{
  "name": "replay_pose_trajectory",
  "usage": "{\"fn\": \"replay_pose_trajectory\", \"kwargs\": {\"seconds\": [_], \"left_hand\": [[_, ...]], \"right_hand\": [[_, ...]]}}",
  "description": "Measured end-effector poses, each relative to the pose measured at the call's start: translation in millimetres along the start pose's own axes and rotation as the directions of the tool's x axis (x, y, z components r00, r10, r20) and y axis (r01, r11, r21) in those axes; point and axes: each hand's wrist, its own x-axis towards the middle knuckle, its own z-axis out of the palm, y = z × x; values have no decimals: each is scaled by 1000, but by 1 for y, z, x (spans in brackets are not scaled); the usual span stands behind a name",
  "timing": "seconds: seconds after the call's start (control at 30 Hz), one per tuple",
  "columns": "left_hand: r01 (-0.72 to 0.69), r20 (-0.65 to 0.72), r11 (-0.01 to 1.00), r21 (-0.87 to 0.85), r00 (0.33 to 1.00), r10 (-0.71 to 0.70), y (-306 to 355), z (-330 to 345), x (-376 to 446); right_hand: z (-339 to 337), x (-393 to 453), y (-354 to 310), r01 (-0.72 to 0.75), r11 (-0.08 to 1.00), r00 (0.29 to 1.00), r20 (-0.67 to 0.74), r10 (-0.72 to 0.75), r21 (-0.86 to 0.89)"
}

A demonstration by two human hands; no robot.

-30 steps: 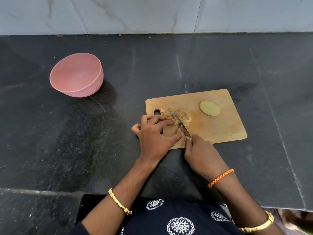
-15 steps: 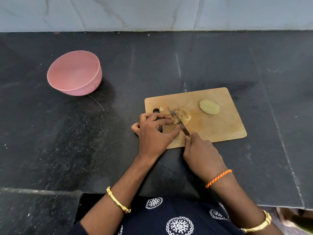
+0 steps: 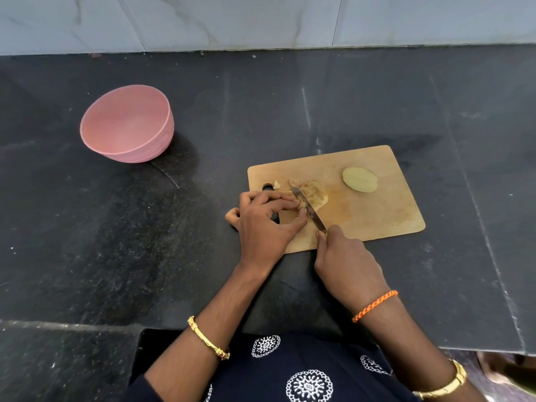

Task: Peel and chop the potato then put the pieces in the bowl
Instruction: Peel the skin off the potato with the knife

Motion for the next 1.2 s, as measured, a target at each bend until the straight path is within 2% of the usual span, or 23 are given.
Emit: {"fn": "replay_pose_trajectory", "kwargs": {"seconds": [0.43, 0.83, 1.1, 1.2], "left_hand": [[-5, -2, 1000, 12, 1000, 5, -1, -1, -1], [6, 3, 999, 34, 1000, -6, 1, 0, 1], [-9, 11, 999, -53, 1000, 9, -3, -5, 5], [-11, -14, 999, 48, 1000, 12, -1, -9, 10]], "right_hand": [[0, 2, 5, 25, 999, 999, -24, -25, -27], [-19, -35, 44, 35, 997, 999, -12, -35, -64], [-39, 22, 38, 95, 989, 995, -11, -94, 110], [-40, 33, 35, 86, 980, 996, 0, -87, 181]]}}
